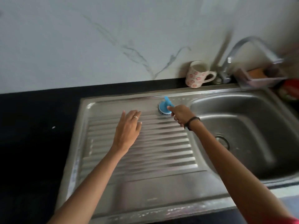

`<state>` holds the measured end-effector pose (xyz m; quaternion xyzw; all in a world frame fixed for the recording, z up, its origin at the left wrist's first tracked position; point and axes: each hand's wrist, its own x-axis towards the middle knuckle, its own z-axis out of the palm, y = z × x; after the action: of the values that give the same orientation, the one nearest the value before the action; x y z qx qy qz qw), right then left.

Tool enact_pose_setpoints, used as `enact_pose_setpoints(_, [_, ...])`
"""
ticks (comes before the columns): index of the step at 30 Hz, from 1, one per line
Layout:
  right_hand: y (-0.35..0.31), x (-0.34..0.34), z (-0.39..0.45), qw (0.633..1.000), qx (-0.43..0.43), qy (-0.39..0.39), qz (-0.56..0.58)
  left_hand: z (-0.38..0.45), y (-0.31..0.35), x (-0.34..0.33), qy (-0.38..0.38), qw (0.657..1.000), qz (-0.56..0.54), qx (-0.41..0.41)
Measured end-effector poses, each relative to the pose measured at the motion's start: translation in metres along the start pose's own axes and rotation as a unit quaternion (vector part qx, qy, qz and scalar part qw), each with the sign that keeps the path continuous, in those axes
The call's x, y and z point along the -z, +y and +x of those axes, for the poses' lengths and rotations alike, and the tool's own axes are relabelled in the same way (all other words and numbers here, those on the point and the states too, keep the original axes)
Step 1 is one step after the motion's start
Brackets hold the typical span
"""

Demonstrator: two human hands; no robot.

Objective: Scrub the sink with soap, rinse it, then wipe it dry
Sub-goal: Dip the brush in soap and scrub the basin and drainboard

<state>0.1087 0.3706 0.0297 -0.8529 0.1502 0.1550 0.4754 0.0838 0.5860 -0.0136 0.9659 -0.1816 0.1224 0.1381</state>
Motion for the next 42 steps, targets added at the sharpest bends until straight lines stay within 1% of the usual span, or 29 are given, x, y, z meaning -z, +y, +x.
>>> enact_pose_setpoints(2, [0.036,0.054,-0.013,1.0,-0.005,0.018,-0.024,0.015,0.048,-0.021,-0.02,0.999,-0.016,-0.041])
enact_pose_setpoints(5, [0.093,0.129,-0.031,0.995,-0.055,0.078,0.002,0.042,0.127,-0.055,-0.068,0.992,-0.028,-0.104])
enact_pose_setpoints(8, [0.142,0.205,-0.052,0.989,-0.092,0.112,-0.001,0.066,0.212,-0.089,-0.112,0.981,-0.051,-0.153])
enact_pose_setpoints(11, [0.181,0.27,-0.07,0.982,-0.114,0.149,0.017,0.085,0.284,-0.119,-0.156,0.967,-0.074,-0.189])
enact_pose_setpoints(15, [0.216,0.338,-0.075,0.966,-0.108,0.228,0.048,0.117,0.363,-0.147,-0.2,0.948,-0.126,-0.212])
enact_pose_setpoints(18, [0.228,0.378,-0.06,0.95,-0.095,0.264,0.136,0.149,0.407,-0.164,-0.217,0.94,-0.144,-0.221])
enact_pose_setpoints(20, [0.229,0.398,-0.045,0.934,-0.088,0.269,0.218,0.172,0.429,-0.172,-0.234,0.934,-0.125,-0.24])
enact_pose_setpoints(22, [0.227,0.417,-0.025,0.92,-0.093,0.265,0.272,0.198,0.449,-0.179,-0.23,0.933,-0.106,-0.254])
enact_pose_setpoints(25, [0.222,0.44,0.005,0.905,-0.12,0.239,0.331,0.229,0.47,-0.186,-0.206,0.944,-0.106,-0.235])
enact_pose_setpoints(27, [0.224,0.453,0.024,0.884,-0.147,0.206,0.394,0.243,0.481,-0.191,-0.195,0.95,-0.112,-0.216])
enact_pose_setpoints(29, [0.227,0.461,0.042,0.863,-0.177,0.181,0.438,0.251,0.487,-0.197,-0.186,0.95,-0.104,-0.23])
enact_pose_setpoints(30, [0.231,0.462,0.053,0.858,-0.191,0.182,0.441,0.253,0.489,-0.2,-0.187,0.947,-0.095,-0.243])
enact_pose_setpoints(32, [0.235,0.459,0.068,0.869,-0.197,0.203,0.405,0.255,0.488,-0.206,-0.192,0.943,-0.075,-0.262])
enact_pose_setpoints(34, [0.238,0.455,0.078,0.896,-0.185,0.211,0.343,0.255,0.486,-0.212,-0.196,0.942,-0.063,-0.264])
enact_pose_setpoints(37, [0.237,0.458,0.074,0.938,-0.211,0.134,0.242,0.256,0.486,-0.215,-0.203,0.94,-0.05,-0.268])
enact_pose_setpoints(38, [0.236,0.463,0.073,0.949,-0.205,0.126,0.203,0.258,0.486,-0.216,-0.205,0.939,-0.047,-0.271])
enact_pose_setpoints(40, [0.236,0.473,0.074,0.966,-0.175,0.154,0.113,0.26,0.485,-0.215,-0.205,0.939,-0.041,-0.274])
enact_pose_setpoints(42, [0.233,0.472,0.077,0.966,-0.183,0.182,-0.004,0.259,0.483,-0.214,-0.202,0.94,-0.05,-0.271])
